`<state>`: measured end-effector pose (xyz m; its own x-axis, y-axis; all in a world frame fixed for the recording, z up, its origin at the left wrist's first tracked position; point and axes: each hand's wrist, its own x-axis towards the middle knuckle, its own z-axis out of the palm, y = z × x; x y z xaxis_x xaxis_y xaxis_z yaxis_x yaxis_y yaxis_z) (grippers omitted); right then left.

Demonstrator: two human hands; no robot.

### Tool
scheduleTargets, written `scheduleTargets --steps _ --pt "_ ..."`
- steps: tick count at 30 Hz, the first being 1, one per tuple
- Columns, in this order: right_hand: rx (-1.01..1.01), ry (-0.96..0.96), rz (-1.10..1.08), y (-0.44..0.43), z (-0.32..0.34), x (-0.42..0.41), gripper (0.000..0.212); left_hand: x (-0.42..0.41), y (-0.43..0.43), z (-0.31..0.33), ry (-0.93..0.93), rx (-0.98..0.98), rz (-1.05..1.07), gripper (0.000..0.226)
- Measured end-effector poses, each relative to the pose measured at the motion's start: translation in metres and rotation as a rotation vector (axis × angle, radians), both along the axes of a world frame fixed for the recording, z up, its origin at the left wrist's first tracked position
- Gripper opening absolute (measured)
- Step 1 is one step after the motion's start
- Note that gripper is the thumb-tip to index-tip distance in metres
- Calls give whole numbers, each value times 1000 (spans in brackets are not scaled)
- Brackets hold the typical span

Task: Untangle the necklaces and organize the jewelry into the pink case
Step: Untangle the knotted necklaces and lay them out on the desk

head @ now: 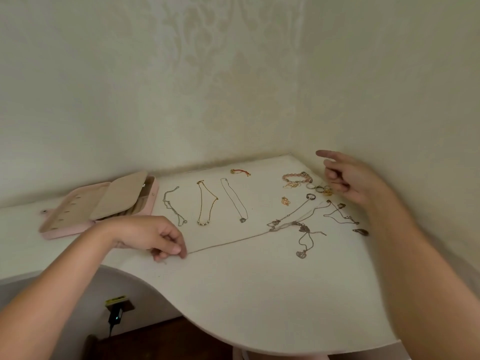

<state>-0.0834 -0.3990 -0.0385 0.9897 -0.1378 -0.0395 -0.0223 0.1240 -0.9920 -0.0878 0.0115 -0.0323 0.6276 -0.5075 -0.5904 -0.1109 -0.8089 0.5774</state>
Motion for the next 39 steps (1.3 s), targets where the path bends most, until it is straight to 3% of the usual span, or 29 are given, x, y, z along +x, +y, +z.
scheduleTargets --steps 7,13,16,20,22,24,26,28,30,33,35,39 --pt "-644 149 -127 8 -7 6 47 17 33 17 30 402 60 13" --pt "-977 212 -118 8 -13 10 57 32 57 22 -7 762 277 11" --pt "-1053 218 -85 11 -14 10 58 33 43 23 -161 881 307 4" --pt "-1058 183 -50 15 -14 11 57 29 5 26 -596 962 157 25" --pt "-1042 145 -55 18 -14 12 57 26 -13 21 -793 801 146 31" --pt "-1013 107 -73 19 -14 11 56 12 -37 15 -905 517 112 18" --pt "-1005 54 -86 22 -16 10 54 -10 -69 5 -868 204 67 10" --pt "-1034 -17 -89 26 -19 10 50 -23 -95 -13 -772 -6 42 18" --pt "-1064 -35 -91 31 -21 11 42 -25 -112 -34 -746 -72 64 25" --pt "-1124 28 -71 37 -23 11 28 -24 -126 -51 -786 -171 145 10" --pt "-1194 -51 -47 43 -24 10 22 -24 -130 -56 -809 -164 148 12" --pt "-1014 -187 315 76 -17 -3 13 -23 -130 -62 -888 -95 72 22"
